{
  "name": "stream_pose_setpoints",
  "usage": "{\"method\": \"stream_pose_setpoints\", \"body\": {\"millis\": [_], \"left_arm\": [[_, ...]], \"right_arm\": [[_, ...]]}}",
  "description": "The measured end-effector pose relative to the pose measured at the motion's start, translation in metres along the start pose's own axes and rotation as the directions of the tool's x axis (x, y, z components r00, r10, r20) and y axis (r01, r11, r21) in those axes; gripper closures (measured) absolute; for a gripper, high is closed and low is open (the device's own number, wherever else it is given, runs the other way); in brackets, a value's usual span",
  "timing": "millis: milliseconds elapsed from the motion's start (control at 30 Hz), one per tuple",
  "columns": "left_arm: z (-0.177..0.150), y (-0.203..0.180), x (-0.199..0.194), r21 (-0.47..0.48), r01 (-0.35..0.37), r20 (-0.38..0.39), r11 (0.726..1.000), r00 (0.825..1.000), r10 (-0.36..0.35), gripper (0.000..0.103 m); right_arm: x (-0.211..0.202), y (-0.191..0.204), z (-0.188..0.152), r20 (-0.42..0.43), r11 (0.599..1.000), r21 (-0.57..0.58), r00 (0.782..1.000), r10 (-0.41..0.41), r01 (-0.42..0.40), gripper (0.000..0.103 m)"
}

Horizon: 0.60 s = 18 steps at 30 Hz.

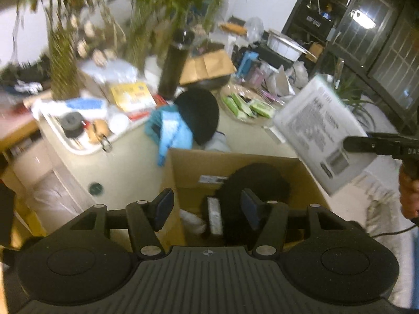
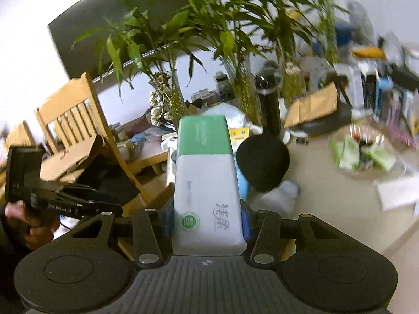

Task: Organize soft objects
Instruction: 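Lift the tissue pack with the right tool while the left tool drops the strap into the box, then lower the tissue pack into the box and open the right tool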

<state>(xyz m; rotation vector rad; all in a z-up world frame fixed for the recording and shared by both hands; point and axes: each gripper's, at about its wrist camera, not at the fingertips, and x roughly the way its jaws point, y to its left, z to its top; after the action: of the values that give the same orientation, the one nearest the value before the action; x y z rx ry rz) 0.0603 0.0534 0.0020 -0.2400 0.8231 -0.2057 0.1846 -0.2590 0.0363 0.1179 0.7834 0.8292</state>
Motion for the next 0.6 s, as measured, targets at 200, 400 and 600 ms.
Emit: {"method": "stream_pose_setpoints", "body": {"millis": [200, 400, 600], "left_arm": [[-0.007, -0.003, -0.022, 0.061, -0.051, 0.082, 0.997, 0.996, 0.046, 0.047], [-0.012, -0.002, -0.033, 0.071, -0.075, 0.119, 0.995, 0.991, 0.067, 0.047], [-0.017, 0.002, -0.041, 0.087, -0.108, 0.149, 0.990, 0.984, 0.094, 0.047]], "right_arm": [[0.014, 0.015, -0.022, -0.009, 0.992, 0.125, 1.000, 0.019, -0.018, 0.053], [0.029, 0.024, -0.030, -0.011, 0.973, 0.230, 1.000, -0.022, 0.024, 0.053], [0.052, 0.033, -0.030, -0.026, 0.935, 0.351, 0.999, -0.039, 0.045, 0.053]]}}
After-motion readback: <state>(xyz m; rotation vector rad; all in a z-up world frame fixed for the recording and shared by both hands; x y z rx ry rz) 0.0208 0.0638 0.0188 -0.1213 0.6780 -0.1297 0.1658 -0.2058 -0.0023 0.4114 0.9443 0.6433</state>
